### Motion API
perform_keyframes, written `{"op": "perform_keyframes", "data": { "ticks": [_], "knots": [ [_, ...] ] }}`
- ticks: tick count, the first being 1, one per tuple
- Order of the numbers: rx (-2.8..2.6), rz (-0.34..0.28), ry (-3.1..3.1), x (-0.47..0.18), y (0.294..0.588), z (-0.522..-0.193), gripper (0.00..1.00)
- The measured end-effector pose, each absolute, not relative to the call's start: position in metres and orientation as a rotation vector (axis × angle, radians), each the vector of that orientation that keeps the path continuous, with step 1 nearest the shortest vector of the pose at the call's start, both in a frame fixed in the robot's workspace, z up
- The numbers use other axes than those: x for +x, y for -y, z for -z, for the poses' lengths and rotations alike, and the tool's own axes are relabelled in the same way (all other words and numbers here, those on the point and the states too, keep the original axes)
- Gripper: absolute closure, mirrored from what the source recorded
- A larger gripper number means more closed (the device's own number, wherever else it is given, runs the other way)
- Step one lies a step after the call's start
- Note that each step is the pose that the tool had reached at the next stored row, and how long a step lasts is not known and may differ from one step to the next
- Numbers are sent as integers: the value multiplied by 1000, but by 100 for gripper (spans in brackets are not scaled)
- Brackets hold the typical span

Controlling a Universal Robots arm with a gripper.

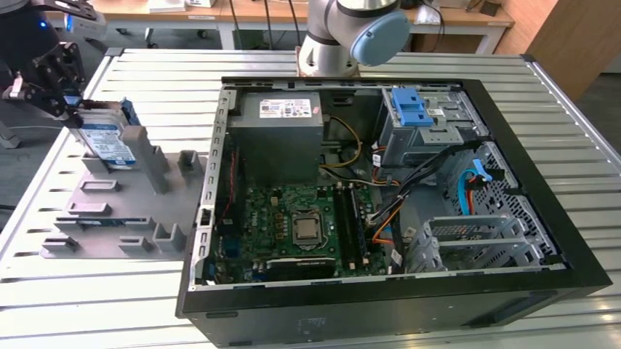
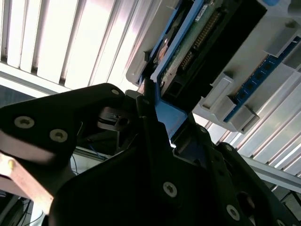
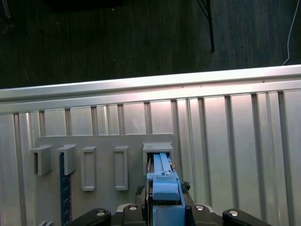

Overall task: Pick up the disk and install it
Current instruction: 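Pick up the disk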

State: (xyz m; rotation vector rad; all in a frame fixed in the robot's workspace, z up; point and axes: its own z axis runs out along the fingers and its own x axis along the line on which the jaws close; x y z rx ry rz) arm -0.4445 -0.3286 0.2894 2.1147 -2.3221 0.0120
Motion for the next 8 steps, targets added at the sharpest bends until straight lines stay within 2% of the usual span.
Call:
{"op": "perform_keyframes", "data": {
  "ticks": [8],
  "knots": [
    [2178, -12, 2263, -445, 329, -289, 63]
  ]
}}
